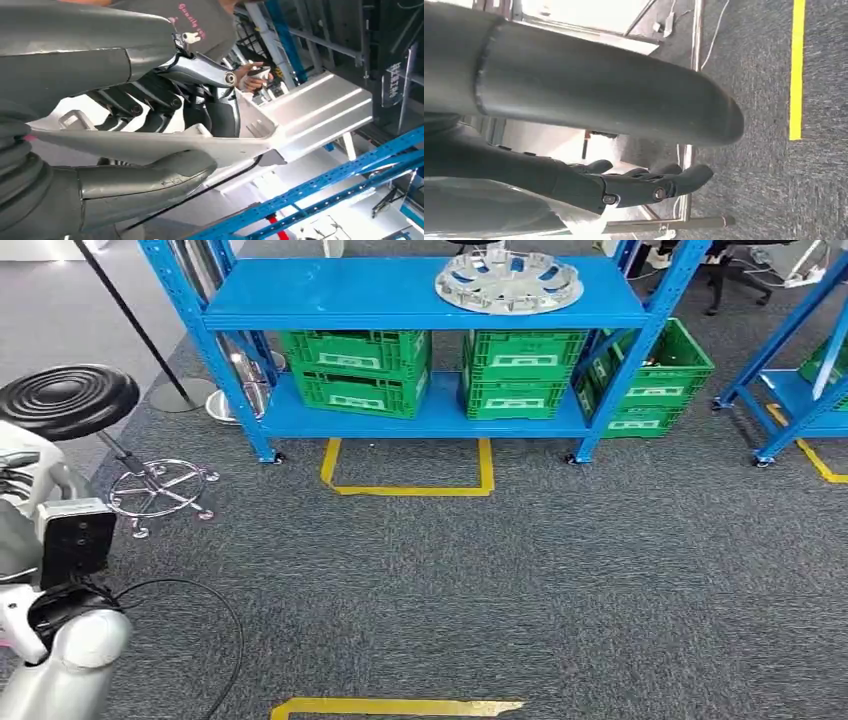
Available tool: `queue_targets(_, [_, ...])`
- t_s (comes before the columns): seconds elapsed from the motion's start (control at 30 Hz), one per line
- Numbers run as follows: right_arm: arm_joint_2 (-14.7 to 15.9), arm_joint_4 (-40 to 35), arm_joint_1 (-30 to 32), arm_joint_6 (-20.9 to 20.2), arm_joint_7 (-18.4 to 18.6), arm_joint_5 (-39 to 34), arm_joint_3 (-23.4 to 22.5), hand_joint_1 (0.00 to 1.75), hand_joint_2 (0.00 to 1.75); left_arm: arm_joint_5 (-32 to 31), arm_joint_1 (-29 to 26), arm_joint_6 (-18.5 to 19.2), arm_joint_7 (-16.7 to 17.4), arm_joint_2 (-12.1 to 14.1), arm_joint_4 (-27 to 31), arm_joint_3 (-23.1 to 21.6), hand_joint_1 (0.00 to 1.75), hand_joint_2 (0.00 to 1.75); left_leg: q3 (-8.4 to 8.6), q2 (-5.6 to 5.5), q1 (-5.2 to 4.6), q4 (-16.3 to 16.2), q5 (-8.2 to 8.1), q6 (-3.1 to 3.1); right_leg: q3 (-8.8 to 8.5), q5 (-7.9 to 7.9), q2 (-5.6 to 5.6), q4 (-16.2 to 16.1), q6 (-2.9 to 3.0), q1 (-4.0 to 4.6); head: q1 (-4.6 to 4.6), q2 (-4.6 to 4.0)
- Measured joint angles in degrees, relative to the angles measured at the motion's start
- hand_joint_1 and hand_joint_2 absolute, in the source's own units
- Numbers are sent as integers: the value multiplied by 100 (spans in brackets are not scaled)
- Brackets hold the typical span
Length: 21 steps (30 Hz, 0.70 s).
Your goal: Take the parts from the cabinet and place them on the table.
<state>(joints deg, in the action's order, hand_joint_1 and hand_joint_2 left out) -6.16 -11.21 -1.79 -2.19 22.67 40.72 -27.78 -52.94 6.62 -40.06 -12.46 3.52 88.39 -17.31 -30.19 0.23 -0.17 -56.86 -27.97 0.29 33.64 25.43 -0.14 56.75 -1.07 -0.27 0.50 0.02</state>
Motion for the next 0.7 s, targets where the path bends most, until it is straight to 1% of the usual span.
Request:
queue_targets(0.2, [15,0,-2,359,-13,-2,-74,0,0,13,-7,0,33,57,-39,-13,175,175,-13,-1,6,1,9,-6,16,-3,-1,13,3,2,0,0])
queue_targets(0.43, [17,0,-2,481,-41,-28,-142,0,0,13,-33,0,33,118,-39,-13,175,175,-16,-1,6,1,11,-7,18,-4,-2,15,4,3,0,0])
queue_targets(0.7, [17,0,-6,650,-85,44,-186,0,0,11,-352,-7,33,241,76,59,175,175,-18,-2,7,1,12,-7,20,-5,-5,16,5,3,0,0])
